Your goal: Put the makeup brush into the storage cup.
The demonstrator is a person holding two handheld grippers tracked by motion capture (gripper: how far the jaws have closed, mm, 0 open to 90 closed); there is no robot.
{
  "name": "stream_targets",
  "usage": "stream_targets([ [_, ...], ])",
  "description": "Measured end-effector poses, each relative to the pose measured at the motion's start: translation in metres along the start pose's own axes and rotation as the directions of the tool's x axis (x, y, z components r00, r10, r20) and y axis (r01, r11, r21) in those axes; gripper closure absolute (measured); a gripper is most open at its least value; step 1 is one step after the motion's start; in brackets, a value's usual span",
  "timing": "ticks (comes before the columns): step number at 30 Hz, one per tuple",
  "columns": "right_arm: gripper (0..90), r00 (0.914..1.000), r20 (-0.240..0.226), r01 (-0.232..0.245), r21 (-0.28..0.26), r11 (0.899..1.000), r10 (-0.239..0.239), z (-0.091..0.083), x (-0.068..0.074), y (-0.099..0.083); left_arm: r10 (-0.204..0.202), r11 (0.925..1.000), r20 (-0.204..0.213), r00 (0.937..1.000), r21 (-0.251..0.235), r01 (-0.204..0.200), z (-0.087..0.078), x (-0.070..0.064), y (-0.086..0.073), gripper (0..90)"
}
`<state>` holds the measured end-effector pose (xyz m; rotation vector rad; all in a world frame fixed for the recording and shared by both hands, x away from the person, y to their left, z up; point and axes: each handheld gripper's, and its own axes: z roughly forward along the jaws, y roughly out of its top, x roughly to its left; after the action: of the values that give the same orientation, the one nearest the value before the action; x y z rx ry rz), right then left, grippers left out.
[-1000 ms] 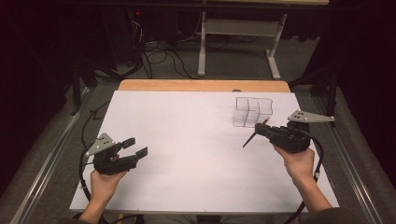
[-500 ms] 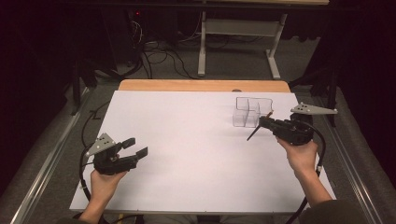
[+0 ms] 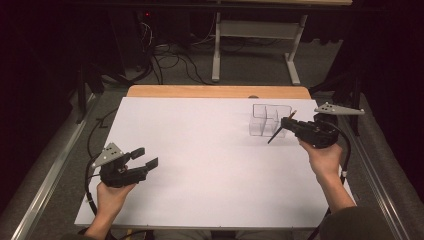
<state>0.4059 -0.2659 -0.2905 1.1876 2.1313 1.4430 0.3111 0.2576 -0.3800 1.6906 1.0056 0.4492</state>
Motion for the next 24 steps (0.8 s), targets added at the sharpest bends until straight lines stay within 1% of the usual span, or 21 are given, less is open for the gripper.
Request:
stream_targets([
  [10,84.2,0.9997,0.019,-0.014,-0.006,1.000,0.014,0.002,-0.006,0.007,0.001,1.0000,0.000,1.0000,0.002,-0.001,0.000,0.000,0.000,32.2],
  [11,84.2,0.9998,0.020,-0.006,-0.008,1.000,0.006,0.002,-0.007,0.008,0.001,1.0000,0.000,1.0000,0.003,-0.001,0.000,0.000,0.000,32.2],
  [12,84.2,0.9997,0.022,-0.013,-0.007,1.000,0.013,0.002,-0.006,0.008,0.001,1.0000,0.000,1.0000,0.003,-0.001,0.000,0.000,0.000,32.2],
  [15,84.2,0.9996,0.026,-0.007,-0.012,1.000,0.007,0.003,-0.008,0.011,0.002,1.0000,0.001,1.0000,0.003,-0.002,0.001,0.000,0.000,32.2],
  [17,84.2,0.9994,0.030,-0.017,-0.011,1.000,0.017,0.003,-0.008,0.012,0.002,1.0000,0.001,1.0000,0.003,-0.002,0.000,0.000,0.000,32.2],
  [19,84.2,0.9994,0.033,-0.011,-0.014,1.000,0.012,0.003,-0.009,0.013,0.002,1.0000,0.002,1.0000,0.003,-0.002,0.000,0.000,0.000,32.2],
  [24,84.2,0.9990,0.042,-0.016,-0.019,1.000,0.017,0.002,-0.012,0.017,0.003,1.0000,0.002,1.0000,0.004,-0.003,0.001,0.000,0.000,32.2],
])
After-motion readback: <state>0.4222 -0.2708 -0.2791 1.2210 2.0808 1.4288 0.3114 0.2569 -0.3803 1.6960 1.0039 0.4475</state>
